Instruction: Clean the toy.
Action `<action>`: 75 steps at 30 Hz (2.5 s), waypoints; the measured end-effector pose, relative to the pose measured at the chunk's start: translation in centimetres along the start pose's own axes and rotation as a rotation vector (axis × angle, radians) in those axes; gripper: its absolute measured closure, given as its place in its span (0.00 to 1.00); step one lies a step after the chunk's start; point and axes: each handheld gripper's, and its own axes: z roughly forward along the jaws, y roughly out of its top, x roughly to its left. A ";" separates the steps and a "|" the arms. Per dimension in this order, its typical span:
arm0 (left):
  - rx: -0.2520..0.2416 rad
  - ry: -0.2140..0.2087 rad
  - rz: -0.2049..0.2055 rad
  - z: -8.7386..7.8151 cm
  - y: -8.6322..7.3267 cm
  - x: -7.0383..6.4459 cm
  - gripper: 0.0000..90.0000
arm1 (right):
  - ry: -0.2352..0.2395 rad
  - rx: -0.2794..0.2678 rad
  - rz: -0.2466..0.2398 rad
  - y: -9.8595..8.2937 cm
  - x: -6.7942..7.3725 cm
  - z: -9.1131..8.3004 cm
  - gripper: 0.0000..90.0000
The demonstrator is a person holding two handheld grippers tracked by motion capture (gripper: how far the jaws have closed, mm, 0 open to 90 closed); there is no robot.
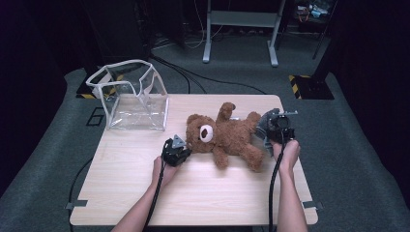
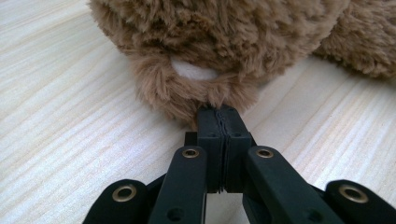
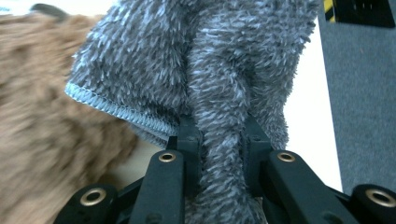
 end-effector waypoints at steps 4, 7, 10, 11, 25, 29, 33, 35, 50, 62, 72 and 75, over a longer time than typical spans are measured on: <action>-0.003 -0.001 0.000 0.0 0.0 0.0 0.99 | 0.034 -0.047 -0.037 -0.9 0.7 -2.6 0.83; -0.003 -0.001 0.000 0.0 0.0 0.0 0.99 | 0.086 -0.068 -0.069 -1.4 1.7 -4.4 0.83; -0.003 0.000 0.001 0.0 0.0 0.0 0.99 | 0.141 -0.051 -0.114 -1.9 3.3 -5.5 0.83; 0.002 -0.004 0.002 0.0 0.0 0.0 0.99 | 0.149 -0.039 -0.131 -2.1 3.9 -5.6 0.82; 0.002 -0.004 0.002 0.0 0.0 0.0 0.99 | 0.061 0.038 -0.229 -5.1 6.4 -3.1 0.82; 0.002 -0.004 0.002 0.0 0.0 0.0 0.99 | 0.045 0.065 -0.191 -6.3 4.9 -3.4 0.82; -0.004 0.000 0.000 0.0 0.0 0.0 0.99 | 0.015 0.100 -0.182 -6.9 3.7 -3.7 0.82; -0.003 0.000 0.000 0.0 0.0 0.0 0.99 | -0.011 0.084 -0.184 -6.8 3.4 -4.2 0.82; 0.002 -0.004 0.002 0.0 0.0 0.0 0.99 | 0.046 0.009 -0.211 -3.9 6.7 -1.7 0.82; -0.003 0.000 0.001 0.0 0.0 0.0 0.99 | -0.019 0.042 -0.144 -5.9 3.4 -2.4 0.82; -0.006 0.007 0.000 0.0 0.0 -0.1 1.00 | 0.066 -0.065 -0.294 -5.6 9.9 -4.5 0.82; -0.006 0.008 -0.001 0.1 0.0 -0.1 1.00 | 0.035 -0.033 -0.334 -6.4 10.8 -2.8 0.82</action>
